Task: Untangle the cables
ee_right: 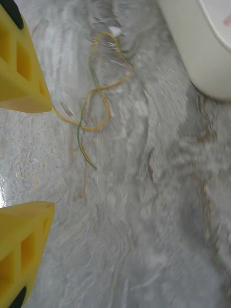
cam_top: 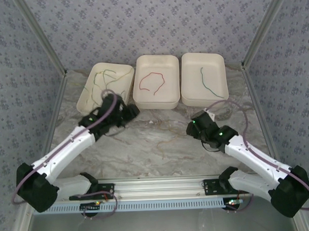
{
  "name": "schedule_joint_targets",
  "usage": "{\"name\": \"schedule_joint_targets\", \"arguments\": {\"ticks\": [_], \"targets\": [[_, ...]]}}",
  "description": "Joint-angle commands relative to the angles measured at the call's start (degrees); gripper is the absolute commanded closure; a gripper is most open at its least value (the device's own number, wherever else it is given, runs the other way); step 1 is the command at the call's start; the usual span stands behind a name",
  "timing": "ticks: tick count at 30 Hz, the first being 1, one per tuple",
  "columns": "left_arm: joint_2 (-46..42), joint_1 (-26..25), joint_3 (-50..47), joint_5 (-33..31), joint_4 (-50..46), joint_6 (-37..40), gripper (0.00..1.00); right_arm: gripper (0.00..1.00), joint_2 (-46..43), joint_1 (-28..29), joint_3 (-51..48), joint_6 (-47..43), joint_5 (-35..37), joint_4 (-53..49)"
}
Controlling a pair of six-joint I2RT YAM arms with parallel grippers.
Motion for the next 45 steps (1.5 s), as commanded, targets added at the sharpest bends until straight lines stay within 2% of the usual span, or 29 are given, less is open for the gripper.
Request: {"name": "schedule_joint_targets", "arguments": {"ticks": [1, 4, 6, 9, 15, 25, 27, 28, 30, 31, 34, 39, 41, 45], "targets": [[2.14, -9.71, -3.08, -12.78, -4.58, 7.64, 0.59, 0.49, -0.78, -1.40, -0.63, 14.43, -6.13, -1.54], [7.55, -19.11, -2.46, -17.95, -3.74, 12.80, 0.60, 0.56, 3.58, 0.47, 2.01, 29.47, -5.60, -3.24], [12.42, -24.15, -1.03, -18.56, -2.26, 16.12, 0.57, 0.68, 9.90, 1.00, 7.97, 37.60, -5.51, -11.08], [19.70, -27.71, 1.39, -18.00, -2.35, 15.12, 0.47, 0.69, 16.36, -0.01, 14.73, 41.99, -7.22, -16.98], [27.23, -29.66, 3.71, -20.57, -1.60, 11.68, 0.41, 0.55, 16.52, -2.68, 12.67, 44.76, -8.67, -10.35], [36.34, -29.36, 5.36, -14.90, 4.55, 9.54, 0.49, 0.54, 12.65, -5.11, 7.76, 44.38, -9.28, -8.80], [37.33, -29.29, 5.49, -15.62, 4.43, 8.67, 0.58, 0.54, 12.38, -5.17, 7.60, 44.01, -9.00, -9.16], [37.63, -29.30, 5.74, -16.73, 3.34, 8.18, 0.68, 0.54, 12.29, -5.05, 7.41, 43.93, -9.12, -9.07], [37.37, -29.31, 6.89, -20.88, -0.46, 7.80, 0.97, 0.55, 12.04, -4.65, 6.81, 43.93, -9.15, -8.73], [36.61, -29.31, 7.44, -22.59, -2.11, 8.09, 1.00, 0.55, 11.90, -4.32, 6.64, 43.71, -9.22, -8.40], [31.12, -29.41, 9.96, -24.88, -5.57, 12.77, 1.00, 0.55, 11.05, -3.12, 6.83, 40.37, -8.39, -7.05], [22.11, -29.12, 20.25, -25.87, -16.69, 22.91, 1.00, 0.55, 5.44, -0.89, 7.33, 24.76, -3.66, -2.75], [20.29, -27.57, 24.60, -23.50, -20.57, 25.52, 1.00, 0.55, 1.34, 0.03, 5.97, 17.40, -1.07, 0.44], [17.46, -23.20, 31.27, -18.67, -25.55, 28.78, 1.00, 0.46, -7.92, 0.48, 0.47, -0.40, -0.92, 10.43]]}}
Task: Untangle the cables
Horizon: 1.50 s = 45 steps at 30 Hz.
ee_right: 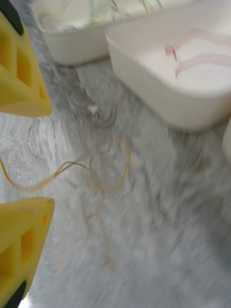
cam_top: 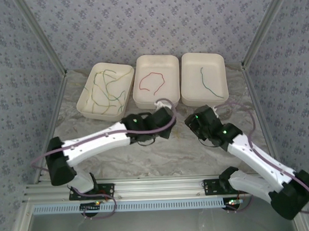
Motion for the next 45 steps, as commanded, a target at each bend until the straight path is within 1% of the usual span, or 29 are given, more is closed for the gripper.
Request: {"name": "schedule_joint_targets", "arguments": {"ticks": [1, 2, 5, 7, 10, 12, 16, 21, 23, 25, 27, 30, 33, 38, 41, 43, 44, 45], "targets": [[-2.59, 3.42, 4.41, 3.68, -9.36, 6.07, 1.00, 0.44, -5.44, 0.30, -3.38, -20.48, 2.09, 8.10], [-3.43, 4.37, 5.98, 5.40, -9.79, 7.12, 1.00, 0.41, -6.43, 0.42, -3.74, -25.03, 0.78, 9.30], [-4.90, 7.01, 11.42, 9.14, -11.94, 9.01, 1.00, 0.40, -6.82, 1.02, -4.59, -35.82, -3.75, 11.50], [-5.80, 8.60, 14.86, 12.04, -12.82, 10.07, 1.00, 0.39, -6.51, 2.34, -6.29, -40.89, -5.48, 14.73], [-6.69, 10.67, 20.02, 15.03, -14.55, 10.95, 1.00, 0.36, -5.23, 5.17, -7.60, -45.37, -5.00, 18.08], [-7.16, 11.75, 22.96, 16.35, -15.53, 11.61, 1.00, 0.32, -4.35, 7.80, -8.71, -47.89, -3.10, 21.49], [-8.72, 13.49, 24.62, 19.26, -15.19, 12.00, 1.00, 0.30, -3.35, 10.08, -10.12, -50.15, -6.00, 28.81], [-9.96, 14.48, 24.32, 20.16, -14.84, 11.25, 1.00, 0.30, -2.18, 10.52, -9.88, -51.88, -13.09, 34.16], [-10.35, 14.50, 23.92, 20.38, -14.55, 11.11, 1.00, 0.31, -1.30, 11.76, -8.79, -51.96, -10.04, 33.27], [-10.78, 14.50, 23.40, 20.46, -14.27, 10.81, 1.00, 0.31, -1.02, 11.70, -8.85, -52.32, -8.10, 33.63], [-11.13, 14.57, 23.04, 20.74, -14.07, 10.59, 1.00, 0.31, -0.54, 10.98, -8.42, -52.85, -7.83, 33.40], [-11.27, 14.57, 22.95, 21.24, -14.31, 10.41, 1.00, 0.29, 0.05, 10.83, -6.62, -54.77, -5.58, 31.00], [-11.83, 14.50, 22.56, 21.74, -14.08, 10.15, 1.00, 0.27, 0.44, 10.29, -5.47, -56.04, -5.64, 30.02], [-12.01, 14.58, 22.00, 22.01, -13.99, 10.06, 1.00, 0.27, 2.30, 10.68, -2.92, -59.15, -5.01, 27.76], [-11.92, 14.58, 22.11, 22.24, -13.96, 10.14, 1.00, 0.27, 4.33, 10.74, -1.59, -61.06, -6.98, 27.39], [-11.84, 14.67, 22.37, 22.27, -13.94, 10.30, 1.00, 0.30, 6.59, 10.66, -0.56, -62.99, -8.40, 27.10], [-11.75, 14.75, 22.74, 22.23, -14.03, 10.32, 1.00, 0.33, 7.41, 10.47, -0.05, -63.78, -8.60, 26.80], [-11.66, 14.84, 22.84, 22.24, -14.24, 10.32, 1.00, 0.39, 8.13, 9.96, 0.51, -64.32, -9.06, 26.37]]}}
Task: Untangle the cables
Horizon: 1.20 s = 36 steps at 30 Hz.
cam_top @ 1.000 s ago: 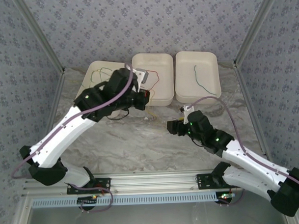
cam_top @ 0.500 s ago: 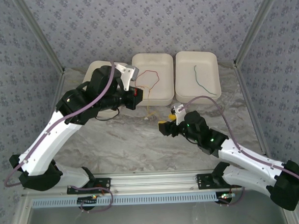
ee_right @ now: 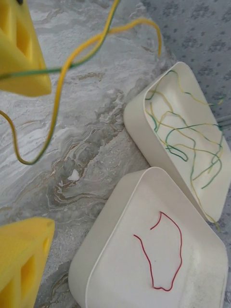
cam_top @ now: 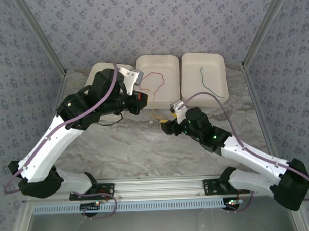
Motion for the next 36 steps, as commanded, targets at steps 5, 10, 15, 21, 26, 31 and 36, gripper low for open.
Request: {"name": "schedule_joint_targets", "arguments": {"ticks": [5, 10, 15, 21, 26, 31, 36], "targets": [[-0.68, 1.62, 0.90, 0.38, -1.09, 0.23, 1.00, 0.75, 1.16, -1.79, 4.14, -4.21, -5.77, -3.76], [-0.02, 7.99, 0.26, -0.18, -2.65, 0.28, 1.00, 0.86, -1.74, -1.33, 3.53, -4.30, -10.71, -6.45], [1.45, 17.67, 0.19, 2.80, -2.82, 1.53, 1.00, 0.97, -4.73, -1.28, 3.49, -4.11, -16.23, -10.86], [3.94, 26.17, 0.46, 5.57, -0.78, 2.34, 1.00, 1.00, -7.38, -0.70, 4.23, -3.17, -23.65, -14.77], [5.27, 33.86, 1.62, 7.89, 0.43, 1.63, 1.00, 1.00, -9.70, 1.88, 3.12, -3.39, -21.21, -17.44], [6.25, 37.12, 5.71, 10.60, -0.51, 1.32, 1.00, 0.77, -9.71, 9.23, 1.73, -6.73, -4.50, -20.71], [4.83, 36.85, 3.86, 15.62, 2.59, -1.47, 1.00, 0.42, -7.65, 16.55, 1.67, -4.77, 9.96, -18.77]]}}
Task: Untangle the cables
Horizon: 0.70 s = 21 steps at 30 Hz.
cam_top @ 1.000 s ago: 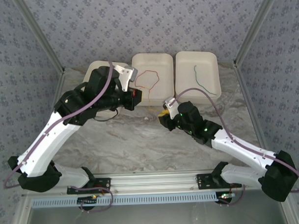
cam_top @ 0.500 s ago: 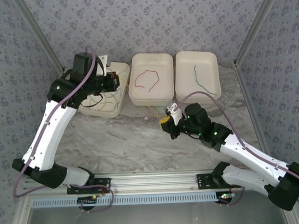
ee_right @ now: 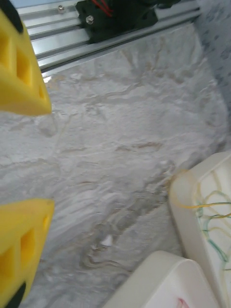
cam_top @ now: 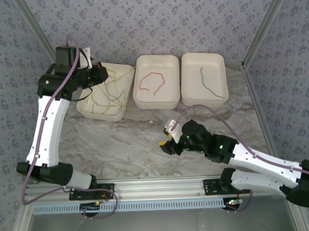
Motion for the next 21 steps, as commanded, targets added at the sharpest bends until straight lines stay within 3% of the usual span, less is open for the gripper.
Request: {"name": "schedule_joint_targets", "arguments": {"ticks": [1, 5, 9, 13, 15, 17, 21], "targets": [[-2.08, -0.55, -1.07, 3.84, 4.78, -2.64, 1.00, 0.40, -1.32, 1.54, -1.51, 1.42, 9.37, 0.32], [-4.33, -1.01, -3.37, 6.68, 7.50, -4.38, 1.00, 0.38, -3.81, 0.19, -5.09, 9.68, 7.15, 9.04], [-4.56, -1.01, -3.30, 7.17, 7.63, -4.59, 1.00, 0.43, -2.71, -1.09, -8.61, 23.44, 6.98, 21.94], [-5.58, -1.09, -6.13, 9.64, 11.45, -7.33, 1.00, 0.34, 1.98, -3.90, -10.47, 43.88, 6.51, 35.24], [-6.48, -1.65, -8.34, 11.18, 14.08, -9.20, 1.00, 0.26, 4.64, -5.30, -9.44, 53.89, 7.68, 37.32], [-7.62, -3.43, -10.94, 12.13, 16.98, -11.14, 1.00, 0.25, 7.90, -7.06, -7.46, 60.31, 5.66, 40.48], [-9.47, -7.83, -14.28, 12.15, 20.55, -13.33, 1.00, 0.29, 12.67, -9.15, -0.83, 65.44, 4.14, 36.01]]}}
